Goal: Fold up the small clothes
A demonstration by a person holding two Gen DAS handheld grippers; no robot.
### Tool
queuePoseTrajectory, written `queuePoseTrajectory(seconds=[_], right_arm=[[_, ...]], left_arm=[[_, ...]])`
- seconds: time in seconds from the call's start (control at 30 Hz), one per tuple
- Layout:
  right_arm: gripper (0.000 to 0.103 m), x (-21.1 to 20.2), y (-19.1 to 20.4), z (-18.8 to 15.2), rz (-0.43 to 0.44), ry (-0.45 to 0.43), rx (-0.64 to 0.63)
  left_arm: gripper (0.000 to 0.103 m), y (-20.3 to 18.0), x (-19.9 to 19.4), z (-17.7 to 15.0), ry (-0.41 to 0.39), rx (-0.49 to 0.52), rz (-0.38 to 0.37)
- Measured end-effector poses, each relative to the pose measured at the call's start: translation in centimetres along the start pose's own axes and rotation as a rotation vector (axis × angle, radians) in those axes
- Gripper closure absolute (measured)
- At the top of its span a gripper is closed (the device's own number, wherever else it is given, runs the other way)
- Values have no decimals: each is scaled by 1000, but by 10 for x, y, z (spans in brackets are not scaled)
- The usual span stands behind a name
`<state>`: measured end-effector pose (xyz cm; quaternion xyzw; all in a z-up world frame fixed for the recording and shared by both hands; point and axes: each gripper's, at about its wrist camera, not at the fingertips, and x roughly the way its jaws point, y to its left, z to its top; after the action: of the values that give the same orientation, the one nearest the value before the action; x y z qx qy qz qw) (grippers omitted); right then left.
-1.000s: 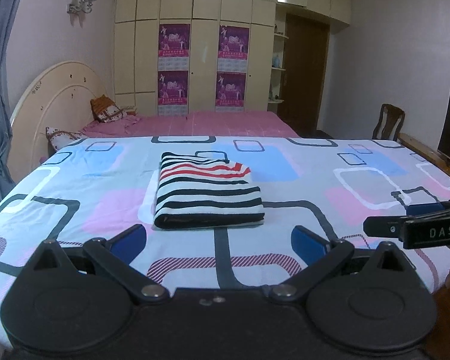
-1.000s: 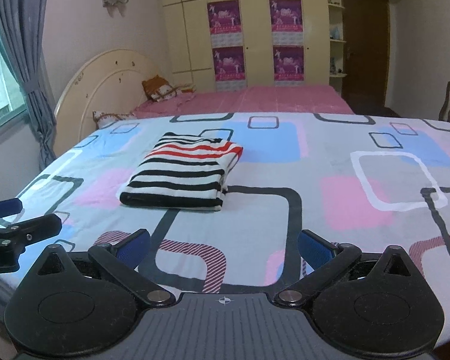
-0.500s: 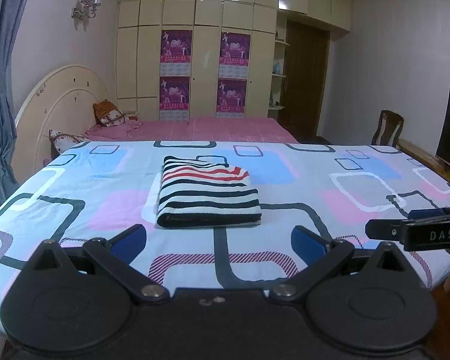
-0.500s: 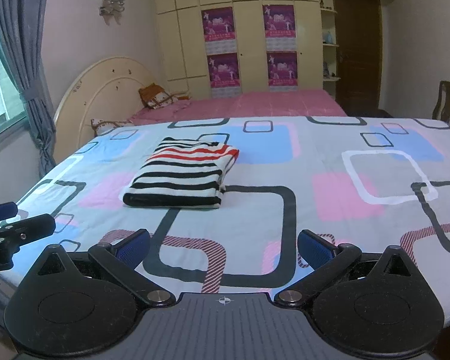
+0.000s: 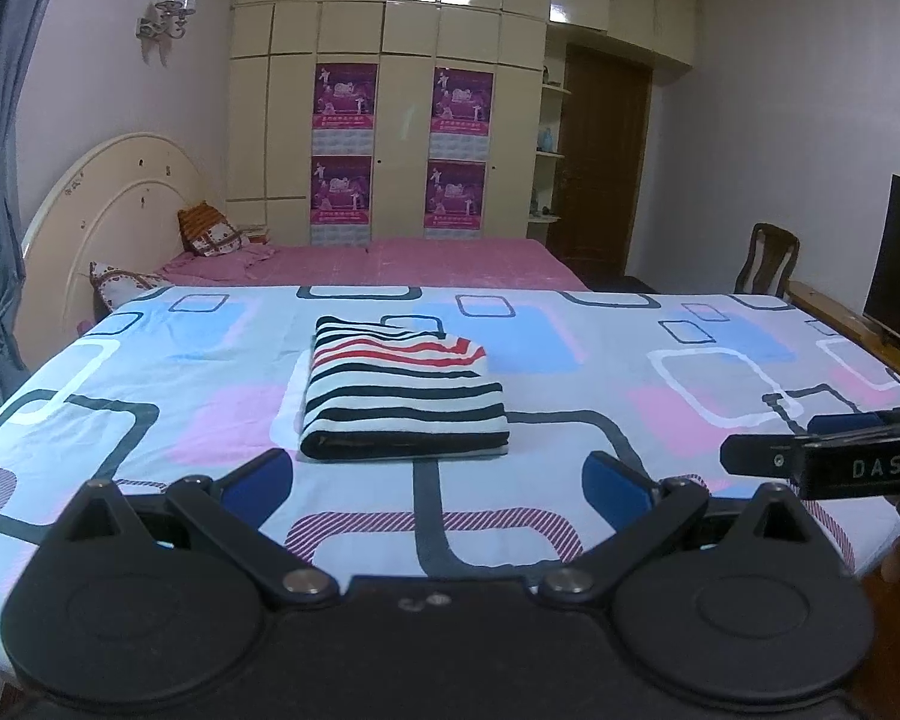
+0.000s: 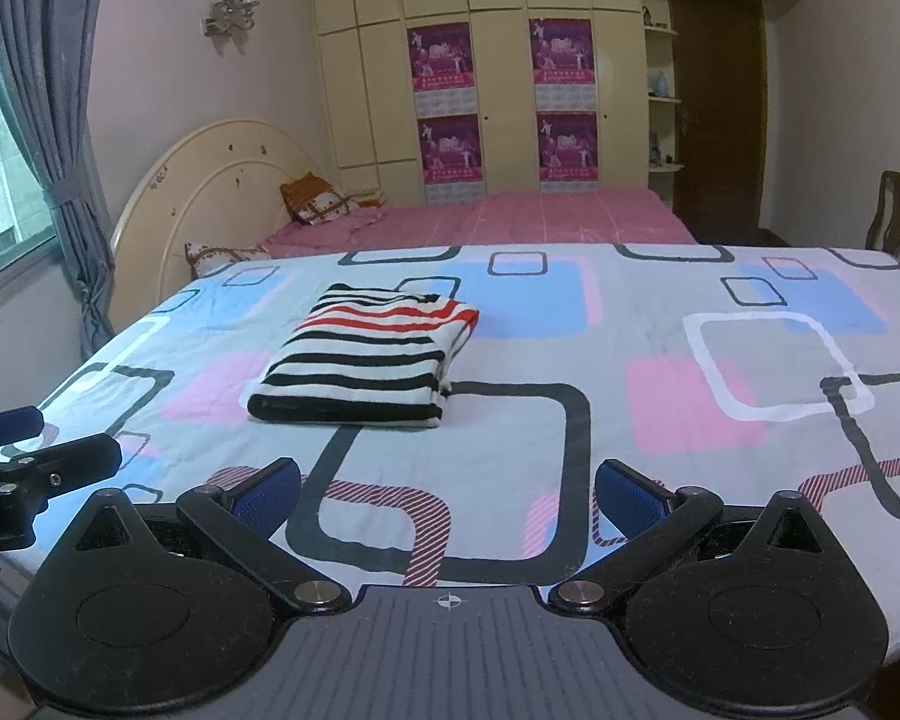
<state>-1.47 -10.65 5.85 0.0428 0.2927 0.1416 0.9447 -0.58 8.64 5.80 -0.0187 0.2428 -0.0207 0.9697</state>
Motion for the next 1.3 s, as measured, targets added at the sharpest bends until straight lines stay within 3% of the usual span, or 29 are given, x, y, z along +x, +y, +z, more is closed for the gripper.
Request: queuePoseTrajectory(seconds=[1.3], right_arm=[[0,0,-8,5,8,-5,-17]], left_arm=[[0,-1,4,4,4,16,5]])
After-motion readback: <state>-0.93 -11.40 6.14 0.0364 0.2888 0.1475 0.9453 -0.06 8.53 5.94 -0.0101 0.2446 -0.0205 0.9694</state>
